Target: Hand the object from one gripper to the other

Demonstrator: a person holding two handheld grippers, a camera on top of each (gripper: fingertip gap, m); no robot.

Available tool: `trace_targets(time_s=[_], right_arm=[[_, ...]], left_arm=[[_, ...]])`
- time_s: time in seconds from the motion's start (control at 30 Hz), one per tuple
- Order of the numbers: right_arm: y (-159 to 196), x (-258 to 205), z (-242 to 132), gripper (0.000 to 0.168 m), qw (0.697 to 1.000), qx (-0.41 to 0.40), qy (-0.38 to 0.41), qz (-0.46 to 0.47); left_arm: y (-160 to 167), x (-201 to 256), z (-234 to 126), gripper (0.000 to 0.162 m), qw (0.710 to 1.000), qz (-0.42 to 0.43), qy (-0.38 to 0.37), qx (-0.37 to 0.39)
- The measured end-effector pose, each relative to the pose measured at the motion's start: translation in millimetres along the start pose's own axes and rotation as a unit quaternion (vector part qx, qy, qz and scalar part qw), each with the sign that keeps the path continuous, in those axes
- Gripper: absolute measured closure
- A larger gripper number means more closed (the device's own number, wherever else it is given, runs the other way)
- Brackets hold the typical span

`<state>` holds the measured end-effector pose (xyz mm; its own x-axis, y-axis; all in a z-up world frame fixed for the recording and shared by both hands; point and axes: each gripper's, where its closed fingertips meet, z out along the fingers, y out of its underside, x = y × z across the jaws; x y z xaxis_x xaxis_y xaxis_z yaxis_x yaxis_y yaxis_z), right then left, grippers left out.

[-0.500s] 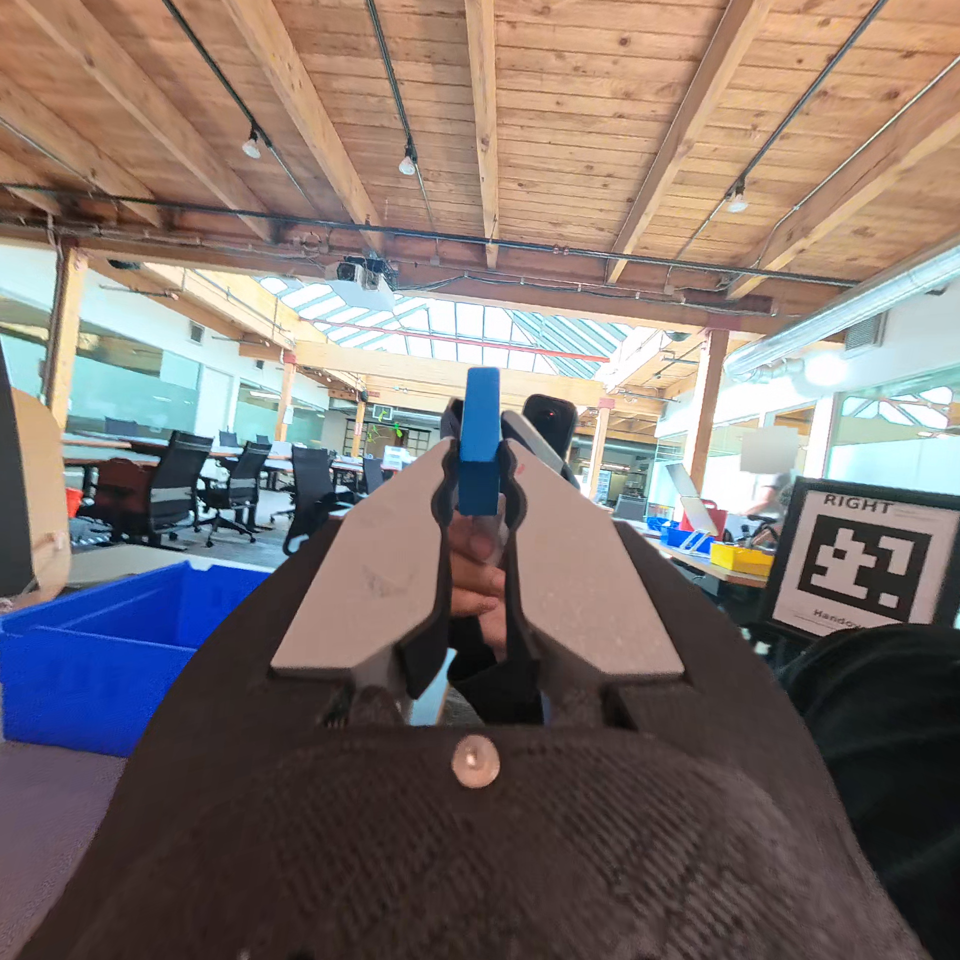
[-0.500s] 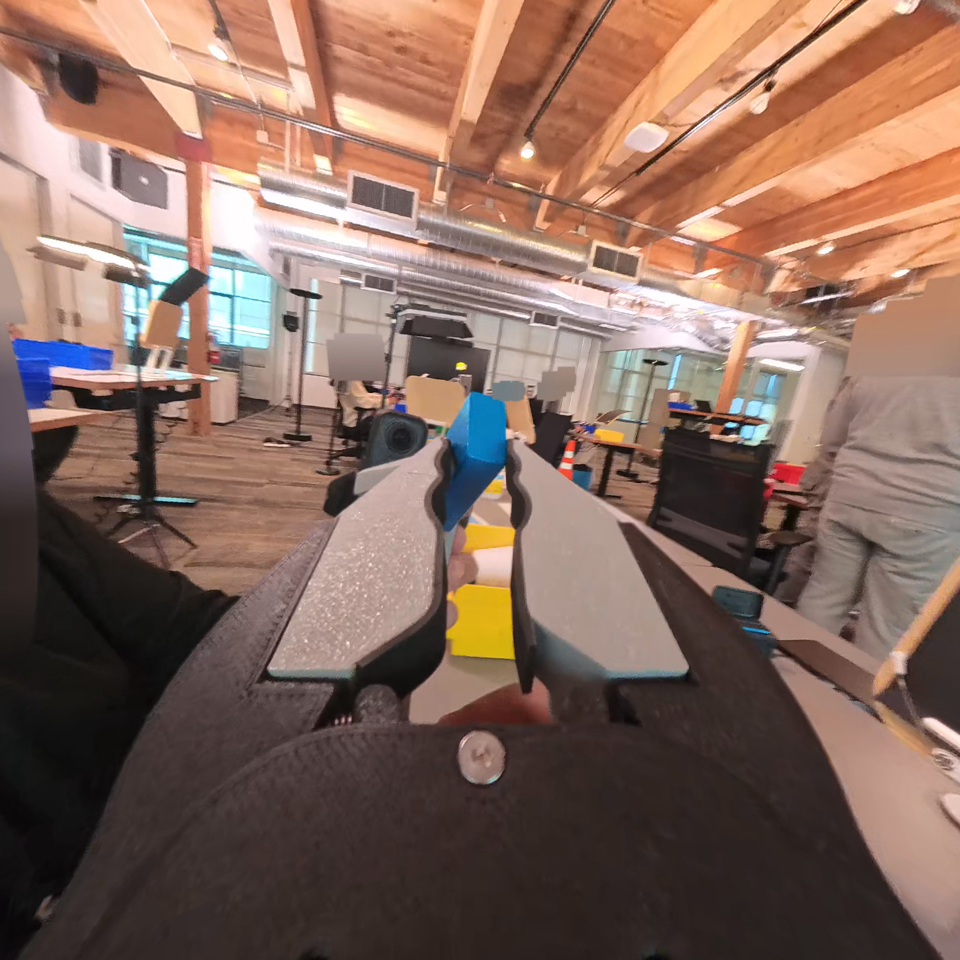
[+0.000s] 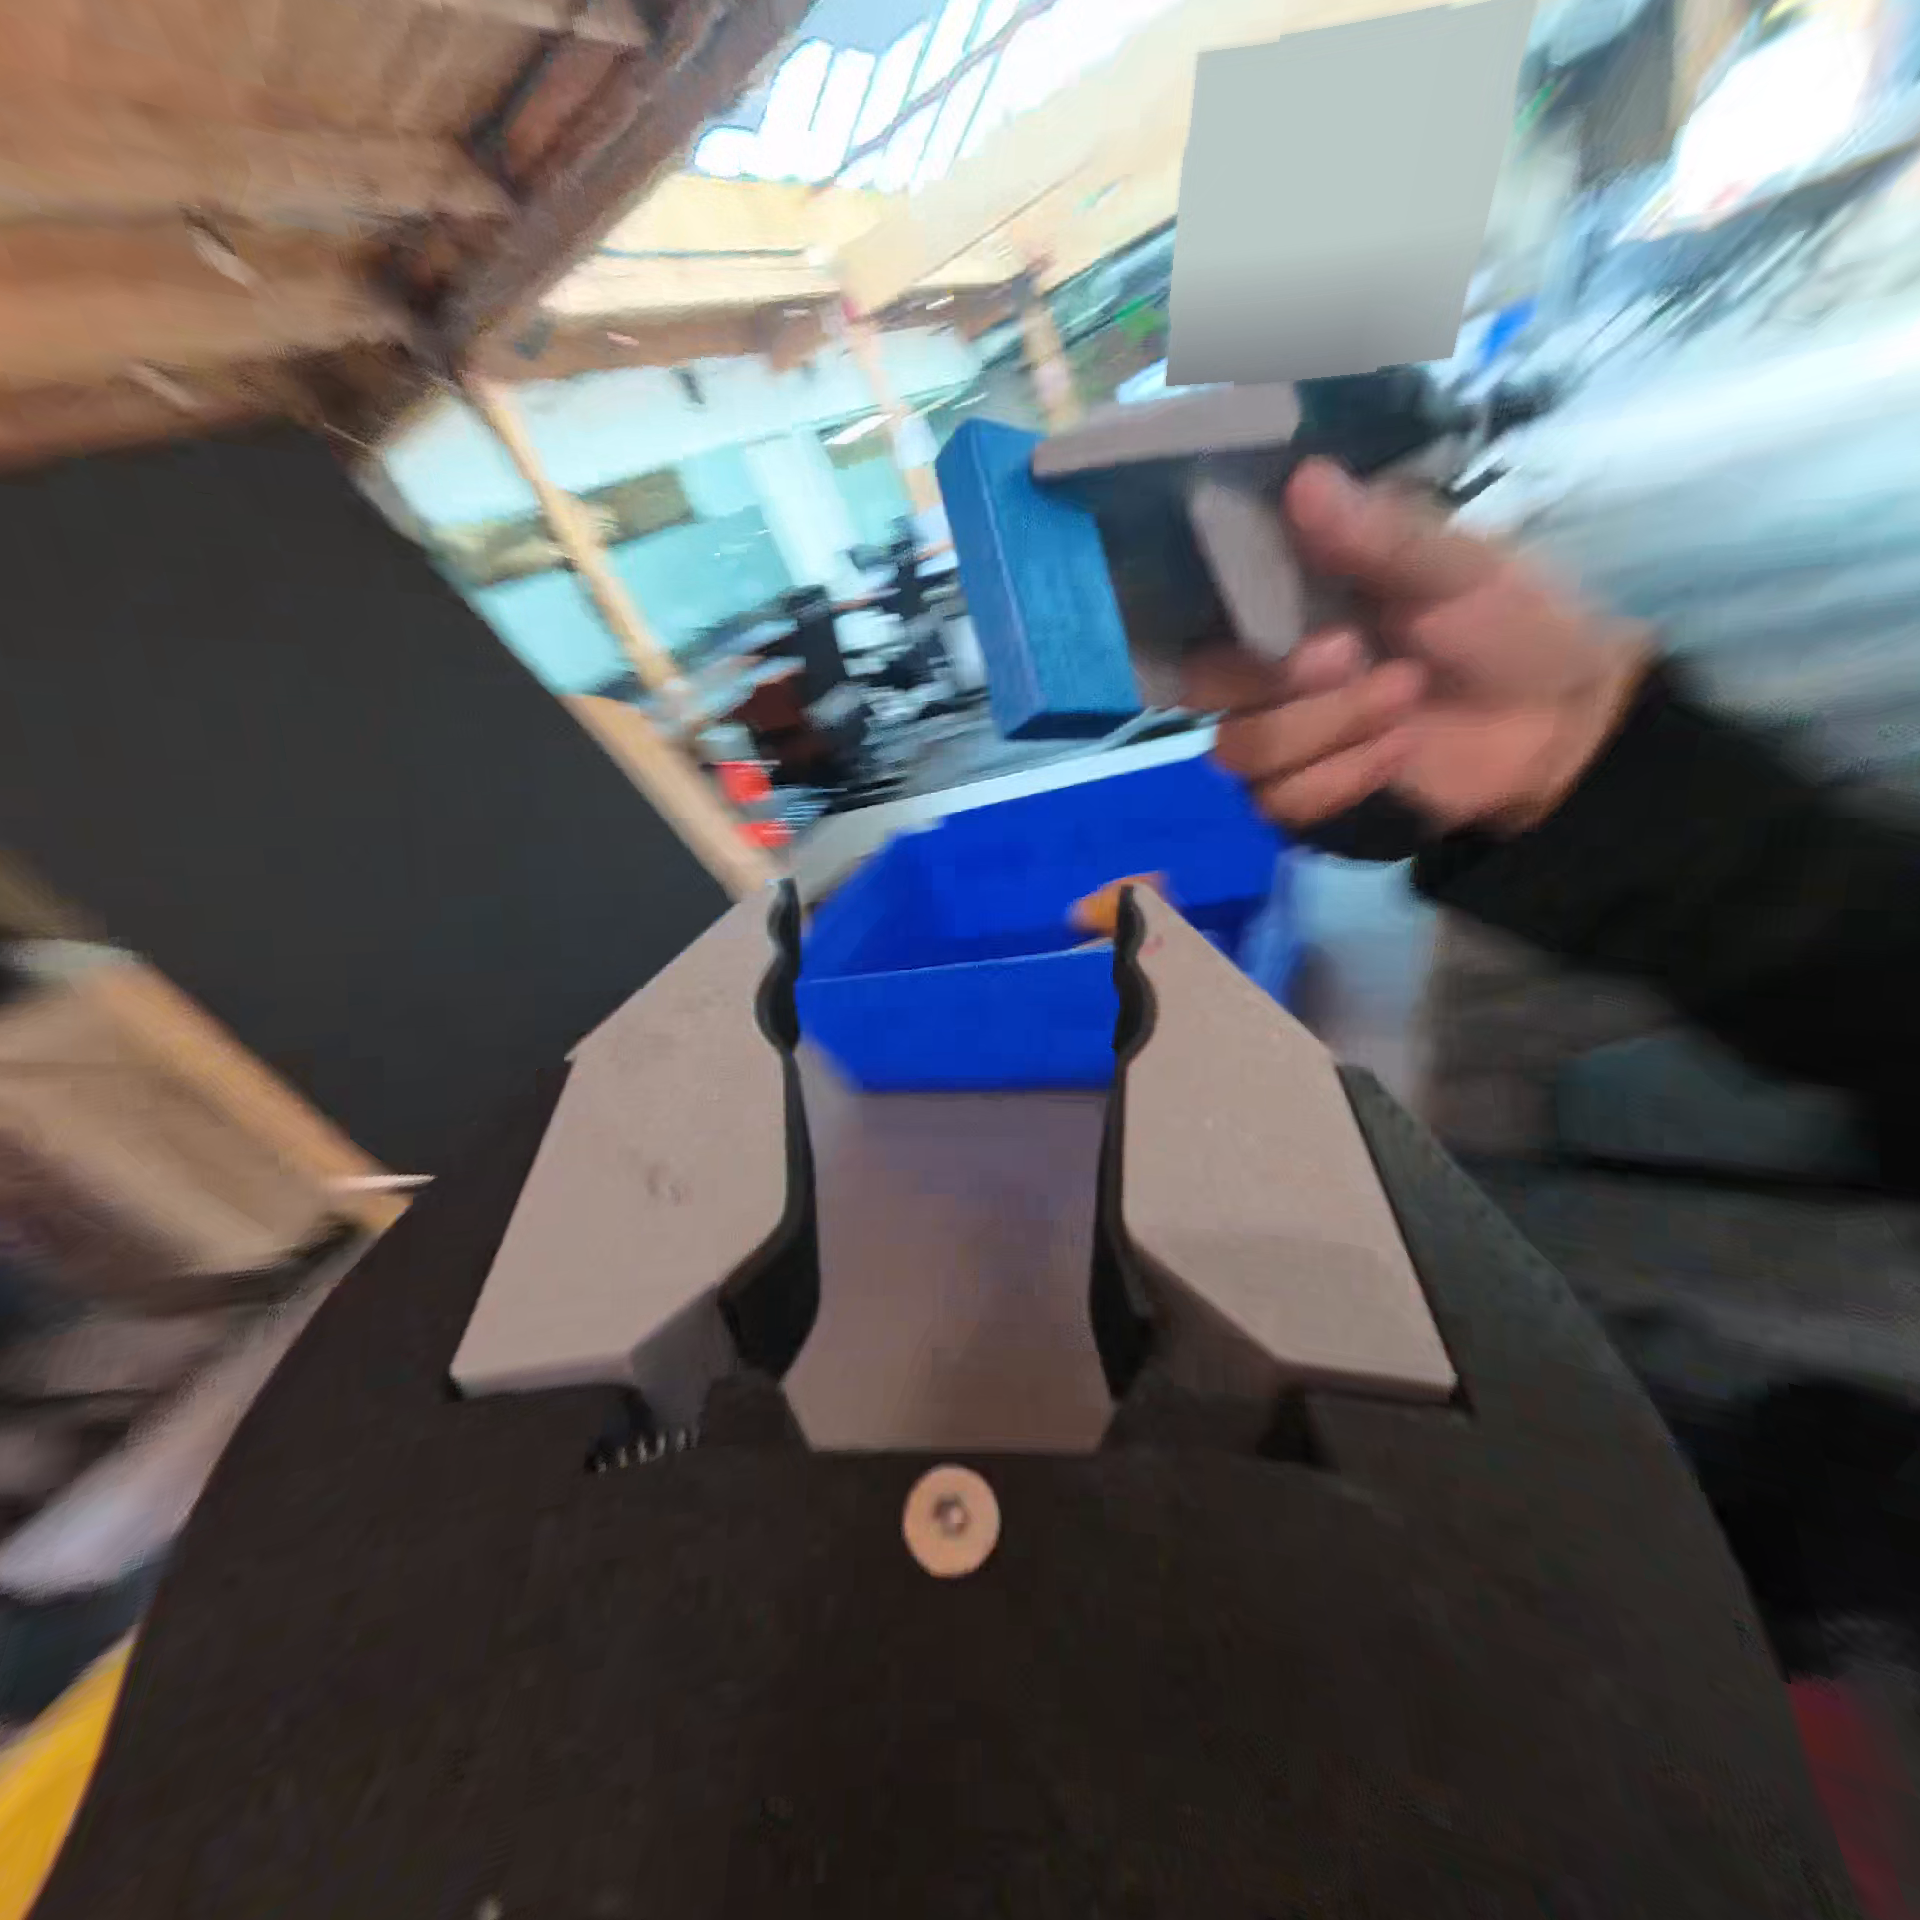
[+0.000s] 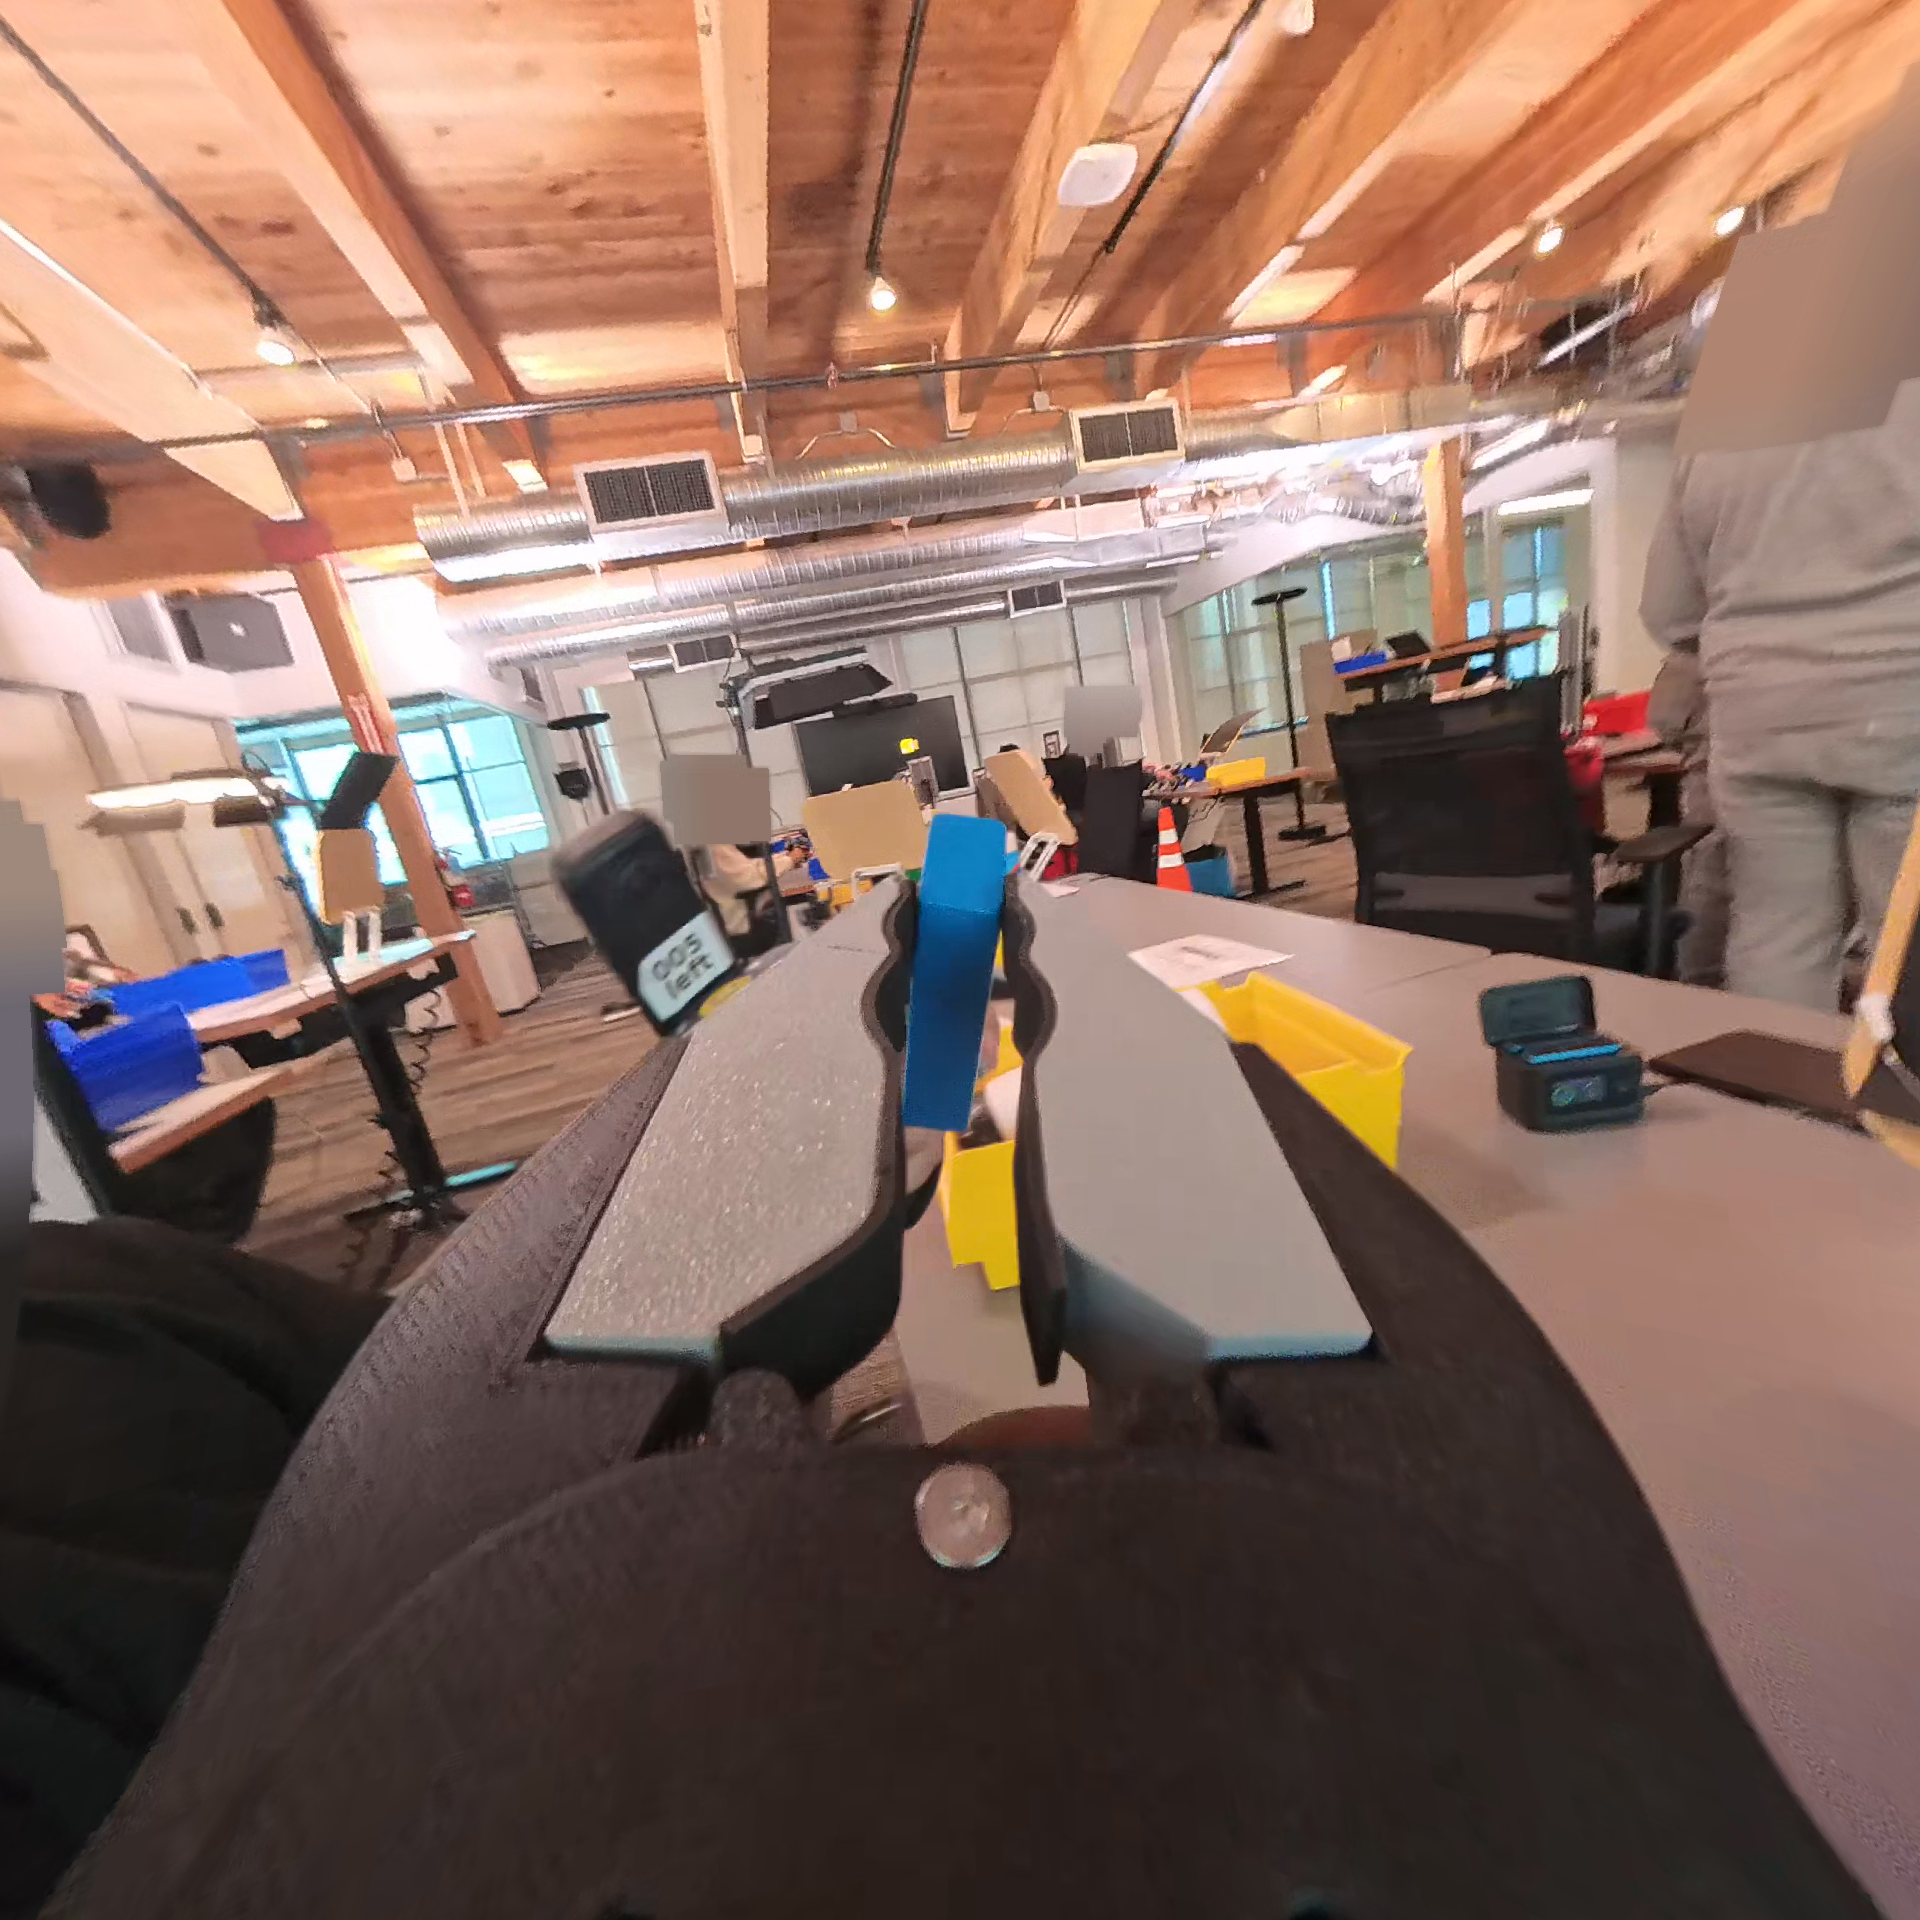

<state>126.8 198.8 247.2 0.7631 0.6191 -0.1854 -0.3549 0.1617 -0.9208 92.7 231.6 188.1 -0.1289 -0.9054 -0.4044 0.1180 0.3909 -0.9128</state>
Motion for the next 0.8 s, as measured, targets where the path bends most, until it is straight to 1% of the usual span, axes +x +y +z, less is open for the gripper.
trace_targets(time_s=[0.07,0.1,0.13,0.2,0.27,0.37,0.43,0.47,0.53,0.57,0.6,0.63,0.73,0.8], right_arm=[[6.0,4.9,3.4,0.155,0.999,-0.005,-0.003,0.038],[9.2,6.6,5.3,0.155,0.998,-0.007,-0.007,0.059],[13.0,7.9,7.4,0.155,0.997,-0.009,-0.013,0.079],[19.6,13.4,11.1,0.155,0.994,-0.008,-0.014,0.109],[26.6,21.3,14.4,0.155,0.991,-0.004,-0.008,0.134],[34.8,29.1,18.6,0.156,0.982,0.006,-0.016,0.188],[41.1,31.5,22.1,0.155,0.976,0.005,-0.024,0.217],[44.4,33.5,23.9,0.155,0.974,0.003,-0.022,0.226],[49.9,37.7,26.7,0.155,0.971,0.004,-0.016,0.238],[50.7,39.5,27.1,0.155,0.969,0.008,-0.014,0.247],[52.3,41.6,27.2,0.156,0.967,0.007,-0.011,0.253],[53.4,44.1,26.8,0.155,0.967,0.007,-0.005,0.255],[50.9,46.6,25.0,0.156,0.965,0.015,-0.005,0.261],[50.4,44.1,25.9,0.156,0.964,0.016,-0.009,0.265]], left_arm=[[-0.9,-15.1,-6.2,0.118,0.987,0.136,-0.088,-0.001],[-2.3,-15.9,-7.8,0.123,0.977,0.186,-0.108,0.001],[-0.2,-13.0,-6.6,0.122,0.968,0.226,-0.112,-0.005],[11.8,-10.8,0.3,0.118,0.954,0.274,-0.119,-0.035],[19.6,-17.1,5.3,0.118,0.931,0.329,-0.152,-0.047],[26.2,-22.9,8.1,0.126,0.868,0.450,-0.204,-0.053],[32.4,-19.1,11.6,0.130,0.823,0.524,-0.211,-0.058],[31.7,-16.7,12.0,0.135,0.802,0.552,-0.220,-0.051],[27.0,-16.1,11.2,0.143,0.777,0.579,-0.243,-0.039],[24.6,-17.2,10.8,0.142,0.772,0.583,-0.252,-0.035],[21.5,-17.7,9.7,0.138,0.768,0.585,-0.259,-0.028],[18.7,-18.3,8.1,0.138,0.766,0.585,-0.266,-0.023],[19.0,-16.3,8.3,0.136,0.764,0.591,-0.257,-0.027],[16.7,-8.7,8.6,0.139,0.752,0.609,-0.254,-0.013]])
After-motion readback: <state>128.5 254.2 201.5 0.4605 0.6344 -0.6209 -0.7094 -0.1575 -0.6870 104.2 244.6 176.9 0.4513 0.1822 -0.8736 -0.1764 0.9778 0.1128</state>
